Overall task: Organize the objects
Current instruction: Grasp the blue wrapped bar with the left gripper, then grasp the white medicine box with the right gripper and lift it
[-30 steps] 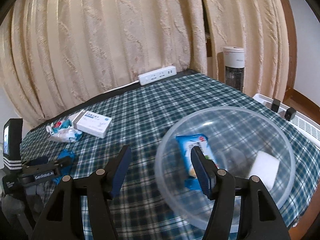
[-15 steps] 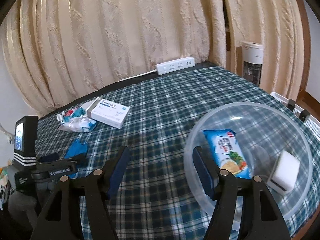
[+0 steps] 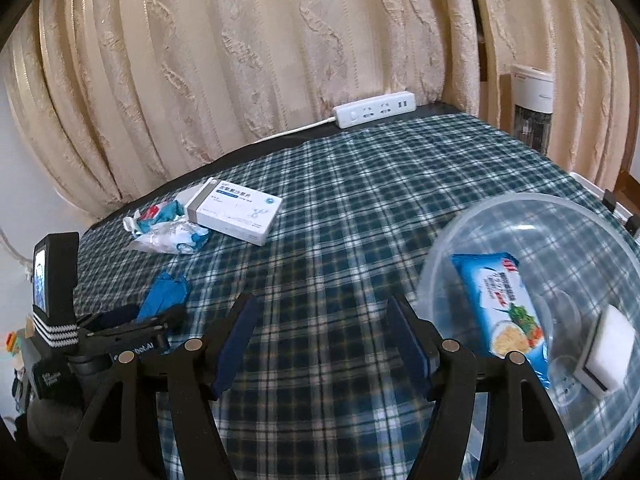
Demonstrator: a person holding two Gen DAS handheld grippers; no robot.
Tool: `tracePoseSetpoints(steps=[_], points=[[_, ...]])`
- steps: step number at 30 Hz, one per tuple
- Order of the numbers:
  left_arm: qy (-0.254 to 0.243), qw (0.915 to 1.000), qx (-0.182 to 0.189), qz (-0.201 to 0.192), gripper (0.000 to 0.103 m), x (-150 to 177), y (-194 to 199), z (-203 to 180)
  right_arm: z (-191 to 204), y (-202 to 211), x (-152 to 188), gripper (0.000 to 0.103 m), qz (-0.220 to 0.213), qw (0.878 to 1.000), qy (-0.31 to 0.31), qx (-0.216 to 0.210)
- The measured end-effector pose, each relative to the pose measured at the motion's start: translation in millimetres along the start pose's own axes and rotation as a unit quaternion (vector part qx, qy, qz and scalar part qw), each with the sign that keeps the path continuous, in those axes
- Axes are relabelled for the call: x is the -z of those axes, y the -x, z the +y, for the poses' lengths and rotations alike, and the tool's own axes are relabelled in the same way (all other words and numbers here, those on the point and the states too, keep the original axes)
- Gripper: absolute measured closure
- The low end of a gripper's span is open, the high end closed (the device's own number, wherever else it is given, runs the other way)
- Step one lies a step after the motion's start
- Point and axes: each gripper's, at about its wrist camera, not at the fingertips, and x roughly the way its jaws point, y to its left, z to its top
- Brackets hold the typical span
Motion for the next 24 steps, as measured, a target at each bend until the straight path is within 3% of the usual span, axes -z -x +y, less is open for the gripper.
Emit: tracePoseSetpoints(steps=[7,17,24], points=[[0.012,0.9998,0.009,-0.008,0.055,0.1,4.2,4.3,14.4,-20.5,-8.8,0.034,0.019,1.000,0.016,-0.013],[0.052,0.9985,0.009,-0.013,0.060,-2.4,7.6,20.8,47.9,-54.2,-29.5,0.034,0.041,0.996,0.075,-0.021],[0.050,0.9985,0.011,-0.016,0.060,-2.8,9.6,20.1,52.9,-78.9,-53.8,0.034,0.051,0.996,0.048,-0.046]])
